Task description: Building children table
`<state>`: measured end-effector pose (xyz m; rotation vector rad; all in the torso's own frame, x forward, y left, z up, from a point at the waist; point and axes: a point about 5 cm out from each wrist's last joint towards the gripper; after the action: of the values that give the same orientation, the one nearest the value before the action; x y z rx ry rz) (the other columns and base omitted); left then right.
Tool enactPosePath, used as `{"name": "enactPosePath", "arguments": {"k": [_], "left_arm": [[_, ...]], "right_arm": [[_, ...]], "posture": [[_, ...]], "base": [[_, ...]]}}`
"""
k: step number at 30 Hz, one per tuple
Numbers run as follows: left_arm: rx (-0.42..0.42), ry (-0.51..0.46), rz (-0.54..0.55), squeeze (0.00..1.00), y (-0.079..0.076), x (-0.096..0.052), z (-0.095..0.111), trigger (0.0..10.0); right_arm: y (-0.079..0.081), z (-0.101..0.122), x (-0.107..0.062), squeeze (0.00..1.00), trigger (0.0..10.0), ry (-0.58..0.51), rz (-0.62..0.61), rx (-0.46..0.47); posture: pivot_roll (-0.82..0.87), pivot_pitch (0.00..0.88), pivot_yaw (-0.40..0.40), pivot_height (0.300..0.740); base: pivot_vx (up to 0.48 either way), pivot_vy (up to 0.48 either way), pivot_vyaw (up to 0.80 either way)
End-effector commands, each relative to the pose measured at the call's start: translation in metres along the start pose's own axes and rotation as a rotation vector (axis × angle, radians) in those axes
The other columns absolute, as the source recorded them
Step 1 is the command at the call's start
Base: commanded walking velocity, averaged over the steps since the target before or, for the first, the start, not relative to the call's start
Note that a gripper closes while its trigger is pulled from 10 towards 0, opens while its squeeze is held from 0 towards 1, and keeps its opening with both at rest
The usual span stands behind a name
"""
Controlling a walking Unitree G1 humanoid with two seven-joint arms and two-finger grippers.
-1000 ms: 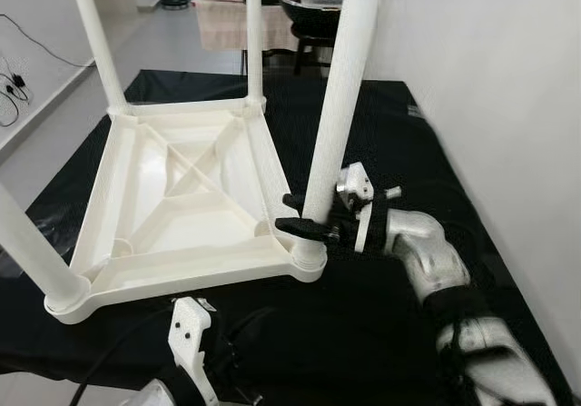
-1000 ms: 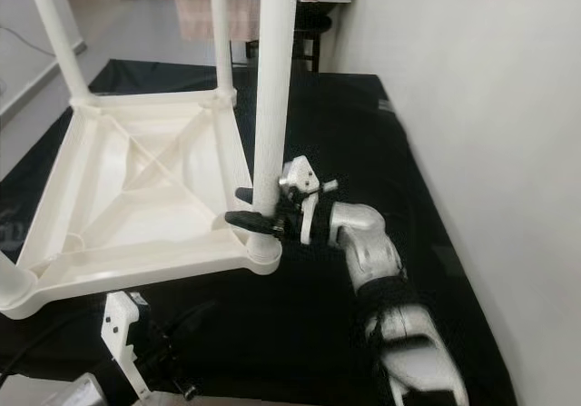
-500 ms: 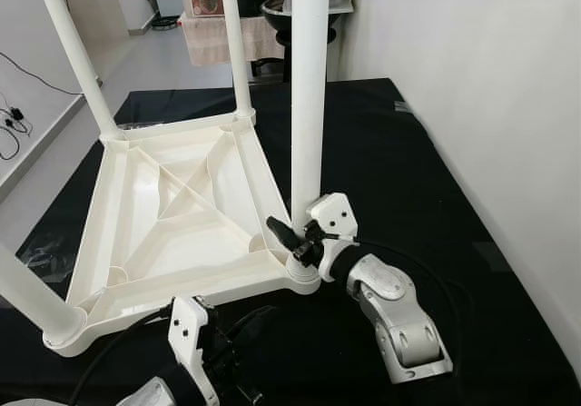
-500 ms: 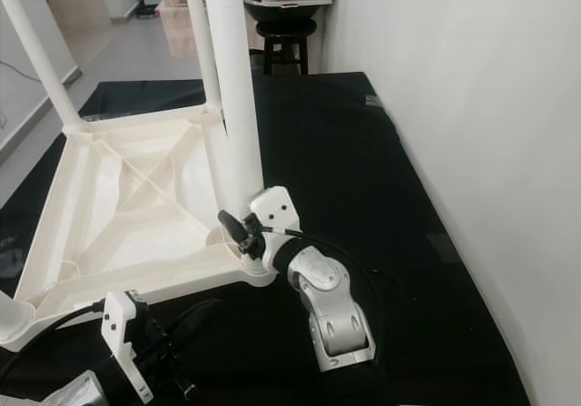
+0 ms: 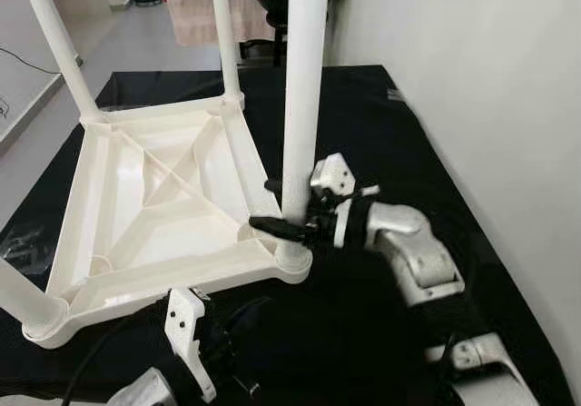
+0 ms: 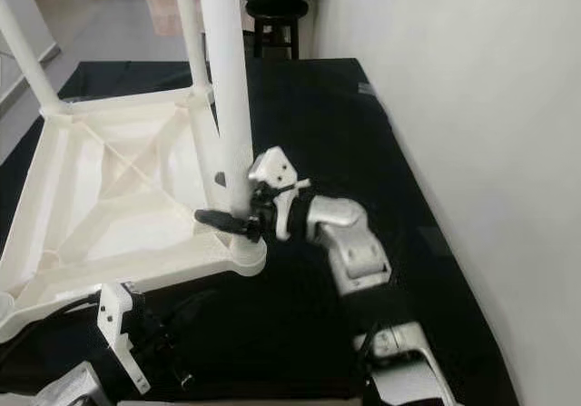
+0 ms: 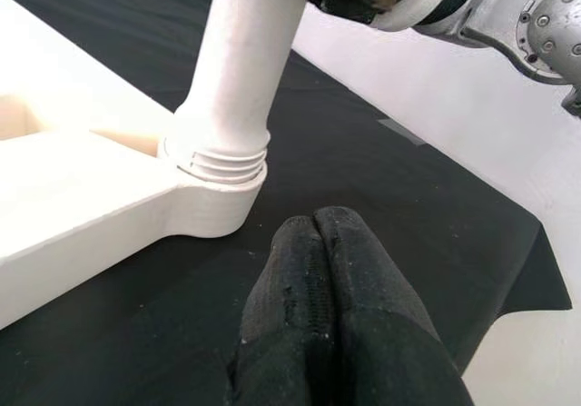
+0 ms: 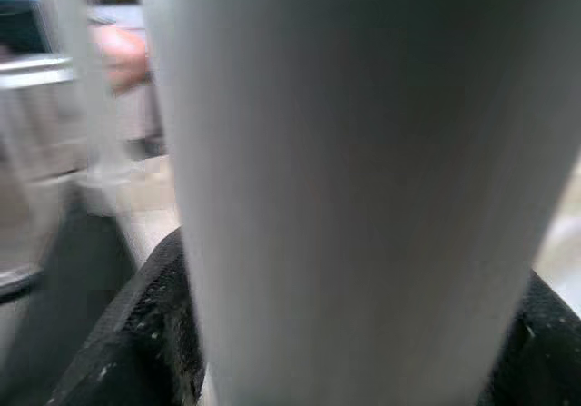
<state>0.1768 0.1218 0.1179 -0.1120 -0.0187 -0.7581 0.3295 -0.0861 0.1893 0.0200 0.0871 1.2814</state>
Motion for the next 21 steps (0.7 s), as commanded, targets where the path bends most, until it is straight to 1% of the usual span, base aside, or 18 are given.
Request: {"name": "enactPosePath", "arguments": {"k": [1, 2, 3, 4, 5, 6, 7, 8, 9, 11, 12, 16, 17, 19, 20, 21], "left_arm": [[-0.004, 0.017, 0.008, 0.0, -0.001, 0.0, -0.005, 10.0], [-0.003, 0.017, 0.009, 0.0, -0.001, 0.0, -0.006, 10.0], [-0.003, 0.017, 0.009, 0.0, -0.001, 0.0, -0.006, 10.0], [-0.001, 0.017, 0.012, 0.0, -0.001, 0.0, -0.006, 10.0], [0.001, 0.017, 0.013, 0.0, -0.001, 0.0, -0.007, 10.0], [0.001, 0.017, 0.013, 0.0, -0.001, 0.0, -0.007, 10.0], [0.003, 0.017, 0.016, 0.0, -0.001, 0.0, -0.007, 10.0], [0.003, 0.017, 0.016, 0.0, -0.001, 0.0, -0.007, 10.0], [0.003, 0.016, 0.017, 0.0, -0.001, 0.001, -0.007, 10.0], [0.003, 0.015, 0.017, 0.0, -0.001, 0.001, -0.007, 10.0], [0.003, 0.015, 0.017, 0.0, -0.001, 0.001, -0.007, 10.0], [0.002, 0.013, 0.017, 0.0, -0.002, 0.001, -0.007, 10.0], [0.0, 0.013, 0.016, 0.0, -0.002, 0.001, -0.007, 10.0], [0.0, 0.011, 0.015, 0.0, -0.002, 0.001, -0.007, 10.0], [-0.001, 0.011, 0.015, 0.0, -0.003, 0.001, -0.007, 10.0], [-0.002, 0.01, 0.015, 0.0, -0.004, 0.0, -0.007, 10.0]], "right_arm": [[-0.004, -0.006, 0.004, 0.0, 10.0, 0.075, 0.092, 0.026], [-0.008, -0.006, 0.004, 0.0, 10.0, 0.098, 0.123, 0.036], [-0.008, -0.006, 0.004, 0.0, 10.0, 0.098, 0.123, 0.036], [-0.019, -0.003, 0.005, 0.0, 10.0, 0.107, 0.11, 0.053], [-0.025, -0.001, 0.006, 0.0, 10.0, 0.105, 0.091, 0.062], [-0.025, -0.001, 0.006, 0.0, 10.0, 0.105, 0.091, 0.062], [-0.03, 0.002, 0.006, 0.0, 2.8, 0.099, 0.079, 0.082], [-0.03, 0.002, 0.006, 0.0, 2.8, 0.099, 0.079, 0.082], [-0.033, 0.002, 0.003, 0.0, 0.0, 0.088, 0.086, 0.102], [-0.037, 0.001, -0.003, 0.0, 0.0, 0.074, 0.065, 0.116], [-0.037, 0.001, -0.003, 0.0, 0.0, 0.074, 0.065, 0.116], [-0.039, -0.004, -0.013, 0.0, 0.0, 0.063, 0.046, 0.11], [-0.04, -0.006, -0.018, 0.0, 0.0, 0.066, 0.023, 0.1], [-0.043, -0.009, -0.023, 0.0, 0.0, 0.071, 0.002, 0.088], [-0.043, -0.013, -0.029, 0.0, 0.0, 0.067, -0.043, 0.082], [-0.042, -0.02, -0.036, 0.0, 0.0, 0.062, -0.122, 0.078]], "posture": [[0.05, 0.051, -0.045, 0.74], [0.06, 0.047, -0.049, 0.74], [0.06, 0.047, -0.049, 0.74], [0.07, 0.044, -0.06, 0.74], [0.07, 0.043, -0.061, 0.74], [0.07, 0.043, -0.061, 0.74], [0.07, 0.044, -0.061, 0.74], [0.07, 0.044, -0.061, 0.74], [0.07, 0.043, -0.063, 0.74], [0.07, 0.044, -0.064, 0.74], [0.07, 0.044, -0.064, 0.74], [0.07, 0.045, -0.062, 0.74], [0.06, 0.049, -0.061, 0.74], [0.06, 0.049, -0.061, 0.74], [0.06, 0.057, -0.062, 0.74], [0.06, 0.061, -0.068, 0.74]], "base": [[0.0, 0.0, 0.0], [0.0, 0.0, 0.0], [0.0, 0.0, 0.0], [0.0, 0.0, 0.0], [0.0, 0.0, 0.0], [0.0, 0.0, 0.0], [0.0, 0.0, 0.0], [0.0, 0.0, 0.0], [0.0, 0.0, 0.0], [0.0, 0.0, 0.0], [0.0, 0.0, 0.0], [0.0, 0.0, 0.0], [0.0, 0.0, 0.0], [0.0, 0.0, 0.0], [0.0, 0.0, 0.0], [0.0, 0.0, 0.0]]}}
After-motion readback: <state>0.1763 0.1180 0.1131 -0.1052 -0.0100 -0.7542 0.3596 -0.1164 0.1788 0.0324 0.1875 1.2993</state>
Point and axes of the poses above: a point about 5 cm out from each wrist's last joint towards the gripper, its own x axis pointing out of the wrist towards the gripper, its own z axis along the axis of the wrist's last joint, y = z × x, and after that the axes turned 10 degrees about x, right-handed
